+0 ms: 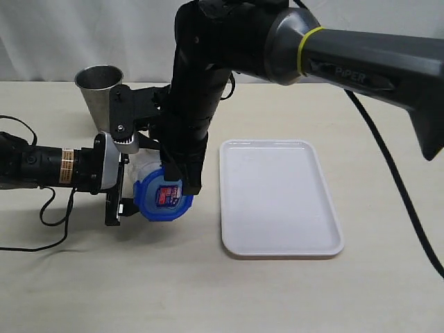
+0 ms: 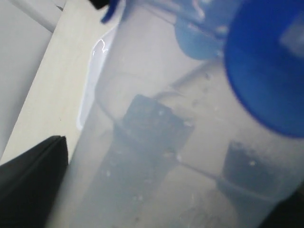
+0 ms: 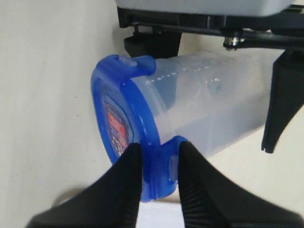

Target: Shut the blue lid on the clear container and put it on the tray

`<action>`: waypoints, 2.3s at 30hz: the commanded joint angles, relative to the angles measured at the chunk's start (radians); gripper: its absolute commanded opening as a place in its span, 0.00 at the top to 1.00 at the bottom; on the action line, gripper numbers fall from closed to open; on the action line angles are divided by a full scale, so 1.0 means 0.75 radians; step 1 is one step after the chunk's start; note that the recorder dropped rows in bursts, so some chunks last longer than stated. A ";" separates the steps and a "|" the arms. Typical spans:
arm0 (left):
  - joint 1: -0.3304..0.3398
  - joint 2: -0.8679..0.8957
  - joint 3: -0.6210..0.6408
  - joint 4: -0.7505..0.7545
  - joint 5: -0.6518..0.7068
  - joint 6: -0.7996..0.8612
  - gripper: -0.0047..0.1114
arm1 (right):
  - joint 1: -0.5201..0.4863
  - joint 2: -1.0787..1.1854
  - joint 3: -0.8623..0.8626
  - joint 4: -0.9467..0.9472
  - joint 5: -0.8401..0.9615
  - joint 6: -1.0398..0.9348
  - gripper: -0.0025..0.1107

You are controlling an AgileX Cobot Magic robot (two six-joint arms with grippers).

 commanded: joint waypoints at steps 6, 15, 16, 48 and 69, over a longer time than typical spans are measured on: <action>-0.009 -0.024 -0.005 -0.161 -0.185 -0.267 0.96 | 0.025 0.012 0.001 -0.061 -0.068 0.143 0.89; -0.007 -0.054 -0.005 -0.278 -0.158 -0.920 0.96 | -0.062 -0.295 -0.022 -0.131 -0.230 0.447 0.61; -0.007 -0.068 -0.005 -0.275 -0.120 -0.965 0.96 | -0.074 -0.320 -0.022 -0.131 -0.230 0.479 0.61; -0.844 -0.511 -0.090 0.429 2.327 -1.038 0.96 | -0.320 -0.611 0.026 -0.274 -0.174 0.924 0.94; -1.015 -0.470 -0.182 0.429 2.196 -0.275 0.96 | -0.429 -0.705 0.217 -0.285 -0.275 0.938 0.94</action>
